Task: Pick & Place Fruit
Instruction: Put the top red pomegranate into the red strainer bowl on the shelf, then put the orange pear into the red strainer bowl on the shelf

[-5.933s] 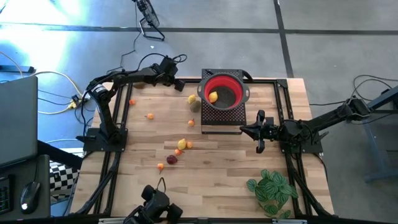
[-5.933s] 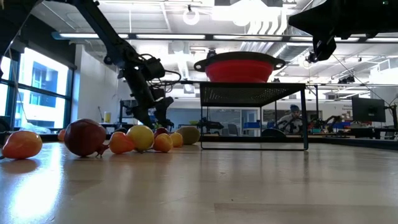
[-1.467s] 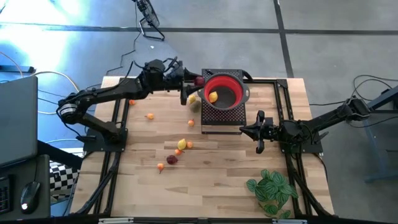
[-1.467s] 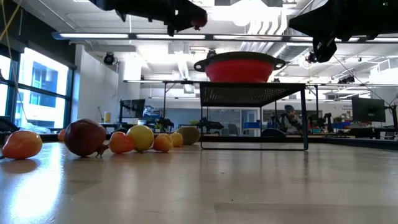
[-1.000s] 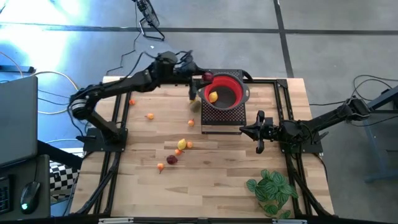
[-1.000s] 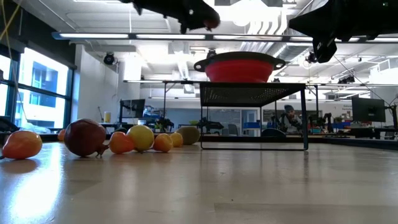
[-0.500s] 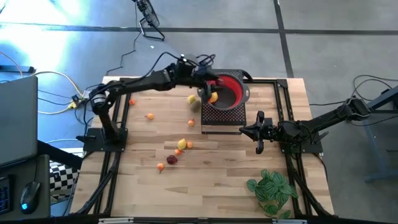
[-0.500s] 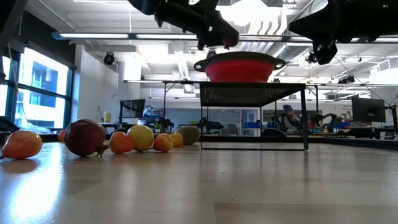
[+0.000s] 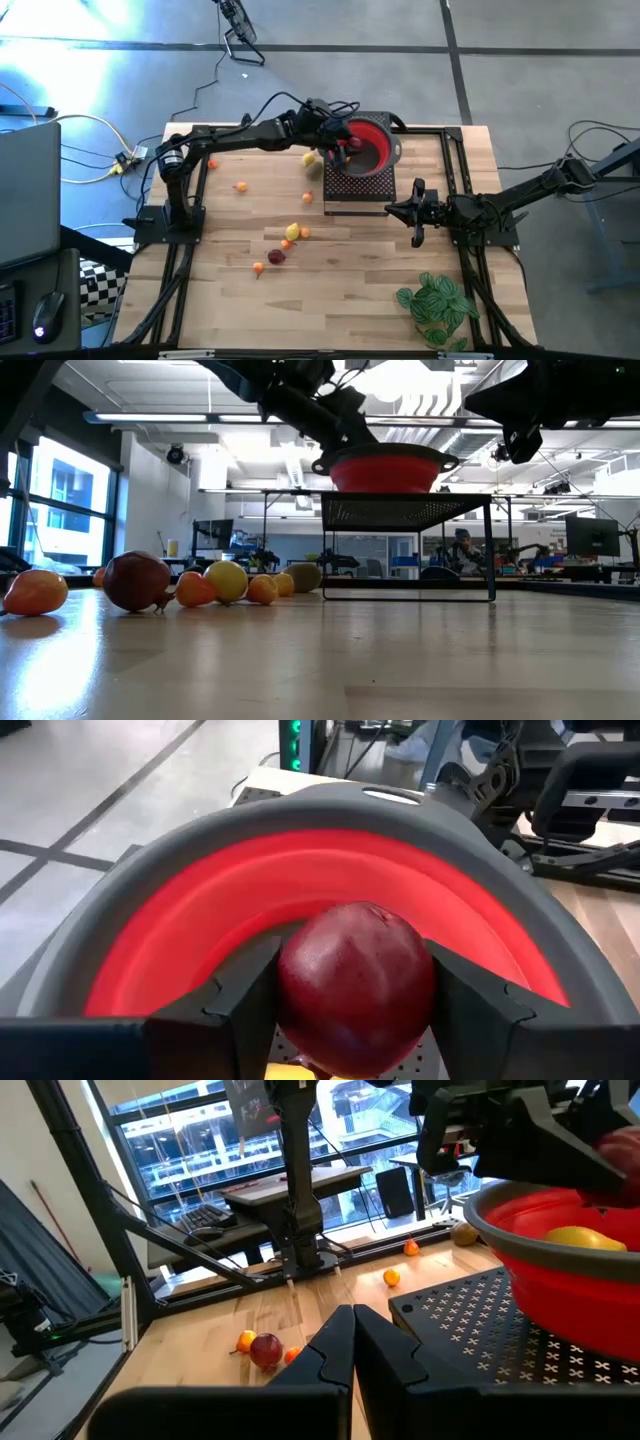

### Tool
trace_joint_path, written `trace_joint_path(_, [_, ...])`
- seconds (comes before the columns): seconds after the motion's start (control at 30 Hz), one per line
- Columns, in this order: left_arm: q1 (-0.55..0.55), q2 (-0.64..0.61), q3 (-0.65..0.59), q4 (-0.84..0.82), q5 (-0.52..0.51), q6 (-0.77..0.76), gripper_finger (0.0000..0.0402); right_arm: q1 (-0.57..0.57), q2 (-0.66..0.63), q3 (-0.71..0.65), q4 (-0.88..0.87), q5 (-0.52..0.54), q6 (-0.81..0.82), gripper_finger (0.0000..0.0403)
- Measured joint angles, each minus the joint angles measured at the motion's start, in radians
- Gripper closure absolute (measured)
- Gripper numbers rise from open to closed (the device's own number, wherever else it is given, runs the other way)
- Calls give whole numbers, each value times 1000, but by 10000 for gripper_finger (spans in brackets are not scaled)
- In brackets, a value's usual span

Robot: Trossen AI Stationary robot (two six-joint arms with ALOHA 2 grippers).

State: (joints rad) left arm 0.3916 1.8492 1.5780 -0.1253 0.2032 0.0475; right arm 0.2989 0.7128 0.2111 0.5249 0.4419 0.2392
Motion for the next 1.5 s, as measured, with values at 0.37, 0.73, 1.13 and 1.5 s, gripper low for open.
trace_joint_path(0.37, [0,1,0,-35,-8,-3,197,0,0,0,-5,0,0,401])
trace_joint_path(0.73, [0,1,0,-60,-10,-3,162,0,0,0,-5,0,0,401])
trace_joint_path(1.13, [0,-8,-1,5,-15,-6,124,0,0,0,-6,0,0,401])
trace_joint_path(1.5, [0,-112,-1,-25,-14,86,193,0,0,0,-6,0,0,401])
